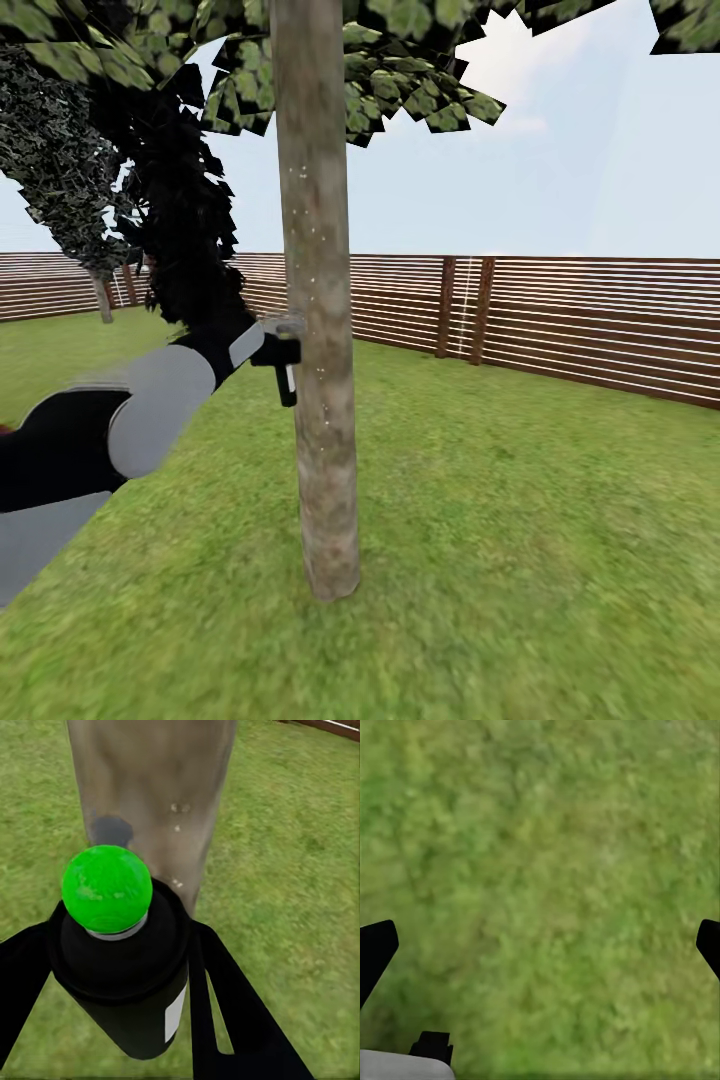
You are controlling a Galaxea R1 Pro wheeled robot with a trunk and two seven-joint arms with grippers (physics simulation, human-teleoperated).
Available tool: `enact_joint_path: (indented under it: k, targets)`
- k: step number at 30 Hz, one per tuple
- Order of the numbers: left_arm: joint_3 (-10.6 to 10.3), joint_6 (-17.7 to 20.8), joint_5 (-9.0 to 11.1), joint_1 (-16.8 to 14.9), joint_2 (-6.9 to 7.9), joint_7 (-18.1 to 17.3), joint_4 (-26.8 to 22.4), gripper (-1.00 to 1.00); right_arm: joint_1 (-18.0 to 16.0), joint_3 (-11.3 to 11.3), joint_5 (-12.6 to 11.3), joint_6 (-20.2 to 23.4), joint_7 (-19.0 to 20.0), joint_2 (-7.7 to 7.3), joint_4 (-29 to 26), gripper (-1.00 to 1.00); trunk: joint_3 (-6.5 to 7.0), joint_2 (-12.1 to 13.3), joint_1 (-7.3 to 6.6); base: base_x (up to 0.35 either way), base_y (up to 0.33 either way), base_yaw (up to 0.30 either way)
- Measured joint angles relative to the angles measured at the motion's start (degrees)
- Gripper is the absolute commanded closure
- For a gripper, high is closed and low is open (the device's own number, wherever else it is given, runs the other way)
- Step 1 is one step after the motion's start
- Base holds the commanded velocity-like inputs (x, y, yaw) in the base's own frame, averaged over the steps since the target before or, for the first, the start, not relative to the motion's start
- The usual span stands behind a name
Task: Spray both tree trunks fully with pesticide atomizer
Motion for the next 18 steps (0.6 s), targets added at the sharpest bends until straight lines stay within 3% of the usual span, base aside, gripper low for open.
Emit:
enact_joint_path:
  k: [3,6,9,18]
  targets:
    - [0.0,-2.6,0.0,2.4,0.02,0.0,0.0,1.00,0.0,0.0,0.0,0.0,0.0,0.00,0.0,-1.00,0.00,0.0,0.00,0.000,0.000,0.000]
    - [-0.1,-6.2,-0.1,7.6,0.03,0.1,0.0,1.00,0.0,0.0,0.0,0.0,0.0,0.00,0.0,-1.00,0.00,0.0,0.00,0.000,0.000,0.000]
    - [0.0,-10.0,-0.1,10.8,0.03,0.1,0.1,1.00,0.0,0.0,0.0,0.0,0.0,0.00,0.0,-1.00,-0.01,0.0,0.00,0.000,0.000,0.000]
    - [-0.1,-12.6,-0.1,17.9,-0.01,0.1,0.0,1.00,0.0,0.0,0.0,0.0,0.0,0.00,0.0,-1.00,0.00,0.0,0.00,0.000,0.000,0.000]
